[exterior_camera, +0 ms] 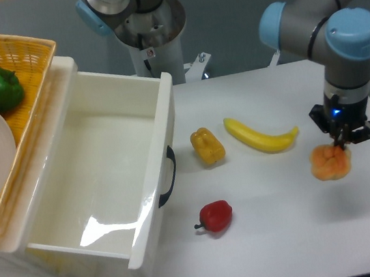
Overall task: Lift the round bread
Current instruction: 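Lift the held bread bun and carry it away from the red pepper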
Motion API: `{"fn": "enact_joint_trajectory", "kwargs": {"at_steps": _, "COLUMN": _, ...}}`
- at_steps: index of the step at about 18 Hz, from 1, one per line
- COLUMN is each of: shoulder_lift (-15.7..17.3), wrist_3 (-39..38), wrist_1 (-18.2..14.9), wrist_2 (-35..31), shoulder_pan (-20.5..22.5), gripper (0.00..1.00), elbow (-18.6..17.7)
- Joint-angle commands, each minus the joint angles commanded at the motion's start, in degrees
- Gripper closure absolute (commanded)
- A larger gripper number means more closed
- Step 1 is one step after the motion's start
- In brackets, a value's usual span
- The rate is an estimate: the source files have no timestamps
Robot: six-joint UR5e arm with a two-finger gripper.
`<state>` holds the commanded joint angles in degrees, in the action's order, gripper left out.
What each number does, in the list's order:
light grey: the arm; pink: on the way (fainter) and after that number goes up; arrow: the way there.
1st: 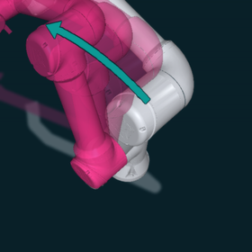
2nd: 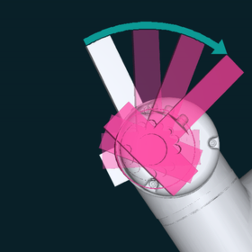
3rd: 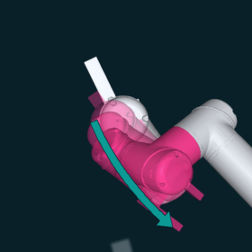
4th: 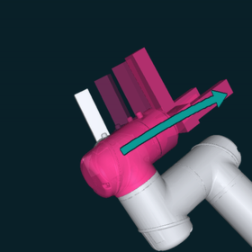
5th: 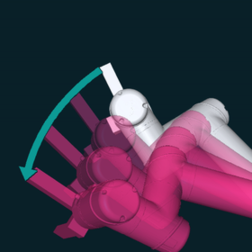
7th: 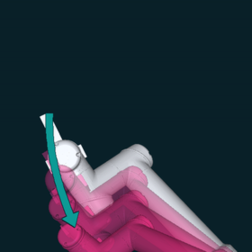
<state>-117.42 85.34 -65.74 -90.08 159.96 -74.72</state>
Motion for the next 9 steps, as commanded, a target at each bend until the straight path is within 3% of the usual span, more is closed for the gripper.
{"fn": "enact_joint_trajectory", "kwargs": {"at_steps": 2, "shoulder_lift": -0.53, "wrist_3": -0.09, "wrist_1": -0.62, "wrist_2": -0.53, "shoulder_pan": 0.18, "gripper": 1.00, "elbow": 1.76}}
{"fn": "enact_joint_trajectory", "kwargs": {"at_steps": 9, "shoulder_lift": 0.00, "wrist_3": -0.79, "wrist_1": -1.41, "wrist_2": -1.50, "shoulder_pan": 0.53, "gripper": 1.00, "elbow": 2.91}}
